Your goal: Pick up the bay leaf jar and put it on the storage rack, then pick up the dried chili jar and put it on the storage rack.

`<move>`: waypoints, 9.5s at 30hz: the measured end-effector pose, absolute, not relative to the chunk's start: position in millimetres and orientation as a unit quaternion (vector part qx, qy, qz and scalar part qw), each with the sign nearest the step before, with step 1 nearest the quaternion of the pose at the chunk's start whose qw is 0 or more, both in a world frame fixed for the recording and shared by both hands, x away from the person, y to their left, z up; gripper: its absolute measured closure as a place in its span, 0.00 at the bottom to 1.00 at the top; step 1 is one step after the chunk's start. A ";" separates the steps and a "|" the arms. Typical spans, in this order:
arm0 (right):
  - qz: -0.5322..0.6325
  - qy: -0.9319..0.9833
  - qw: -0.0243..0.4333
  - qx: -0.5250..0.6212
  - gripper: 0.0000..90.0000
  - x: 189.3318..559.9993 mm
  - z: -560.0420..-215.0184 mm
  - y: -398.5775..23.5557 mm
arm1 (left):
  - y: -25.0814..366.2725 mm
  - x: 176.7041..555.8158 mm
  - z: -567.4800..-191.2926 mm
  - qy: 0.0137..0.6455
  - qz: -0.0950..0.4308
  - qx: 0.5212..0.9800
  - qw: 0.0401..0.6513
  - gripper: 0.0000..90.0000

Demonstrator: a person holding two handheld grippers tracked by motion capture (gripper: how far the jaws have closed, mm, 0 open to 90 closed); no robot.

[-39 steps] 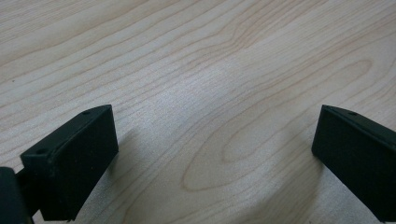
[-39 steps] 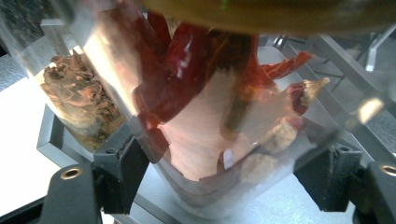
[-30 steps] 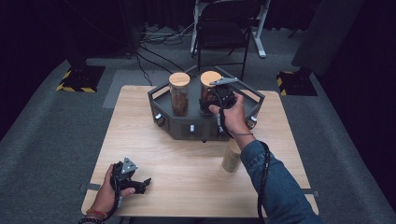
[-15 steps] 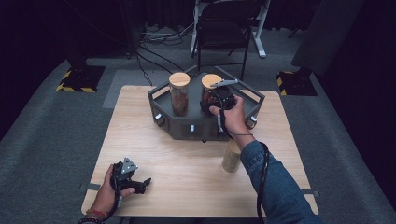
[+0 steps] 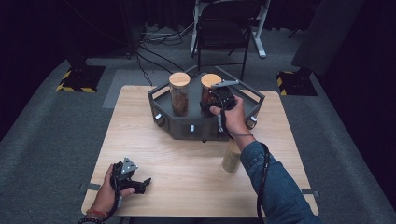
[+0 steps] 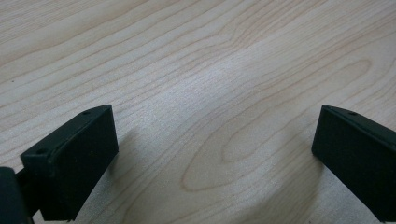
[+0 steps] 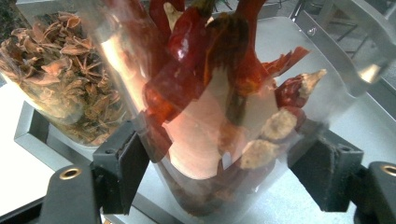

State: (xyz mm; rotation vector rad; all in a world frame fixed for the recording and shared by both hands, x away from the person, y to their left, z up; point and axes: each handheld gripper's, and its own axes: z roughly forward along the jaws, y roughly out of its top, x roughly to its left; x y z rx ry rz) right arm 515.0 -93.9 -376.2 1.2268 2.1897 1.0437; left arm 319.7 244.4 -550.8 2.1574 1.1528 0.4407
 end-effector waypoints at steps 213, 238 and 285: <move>0.327 0.841 0.158 0.400 0.01 340.5 -549.0 -305.5 | 244.4 319.8 -550.8 0.437 0.168 0.823 0.322 0.00; 0.334 0.841 0.164 0.394 0.03 339.0 -530.6 -292.0 | 244.4 319.8 -550.8 0.437 0.168 0.823 0.322 0.00; 0.354 0.854 0.166 0.343 0.03 352.2 -505.3 -237.0 | 244.4 319.8 -550.8 0.437 0.168 0.823 0.322 0.00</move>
